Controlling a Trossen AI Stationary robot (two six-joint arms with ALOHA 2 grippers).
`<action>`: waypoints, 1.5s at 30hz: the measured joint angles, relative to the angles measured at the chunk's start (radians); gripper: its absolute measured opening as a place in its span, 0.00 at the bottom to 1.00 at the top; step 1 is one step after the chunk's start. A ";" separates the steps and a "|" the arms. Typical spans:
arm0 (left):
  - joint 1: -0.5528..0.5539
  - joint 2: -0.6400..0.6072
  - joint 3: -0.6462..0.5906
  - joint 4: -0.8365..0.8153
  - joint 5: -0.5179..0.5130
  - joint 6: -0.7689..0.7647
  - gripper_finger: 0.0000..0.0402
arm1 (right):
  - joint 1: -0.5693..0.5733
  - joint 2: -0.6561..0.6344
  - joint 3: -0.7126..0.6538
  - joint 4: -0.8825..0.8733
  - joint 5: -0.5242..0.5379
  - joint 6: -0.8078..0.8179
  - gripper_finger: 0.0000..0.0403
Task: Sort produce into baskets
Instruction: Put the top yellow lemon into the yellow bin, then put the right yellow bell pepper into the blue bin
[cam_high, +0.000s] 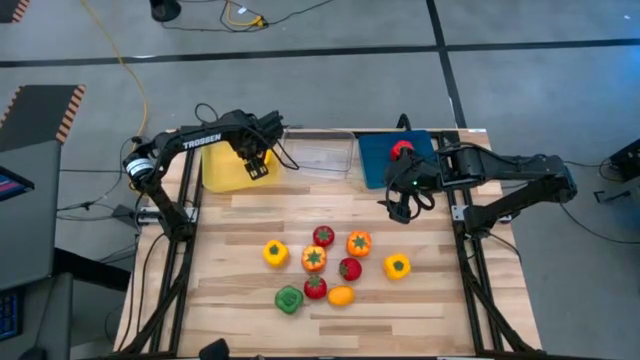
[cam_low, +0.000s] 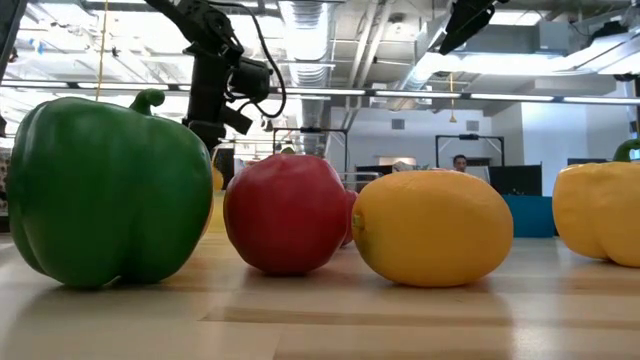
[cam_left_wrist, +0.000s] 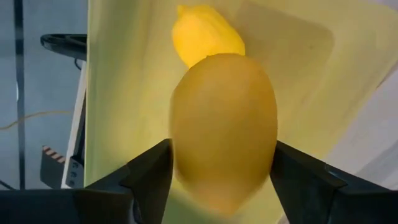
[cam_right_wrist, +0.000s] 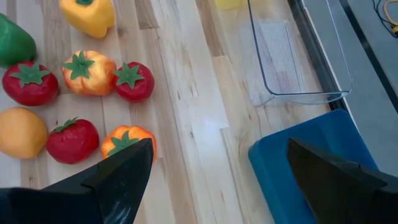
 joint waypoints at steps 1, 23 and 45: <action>0.000 0.000 0.000 0.005 -0.009 -0.006 0.63 | 0.000 0.000 0.000 0.000 0.000 0.000 0.98; 0.000 0.000 0.000 0.028 -0.016 -0.070 0.71 | 0.052 0.000 0.000 -0.150 -0.395 0.005 0.98; -0.001 0.000 0.000 0.069 0.042 -0.101 0.71 | 0.408 0.165 0.001 -0.140 -0.255 0.237 0.97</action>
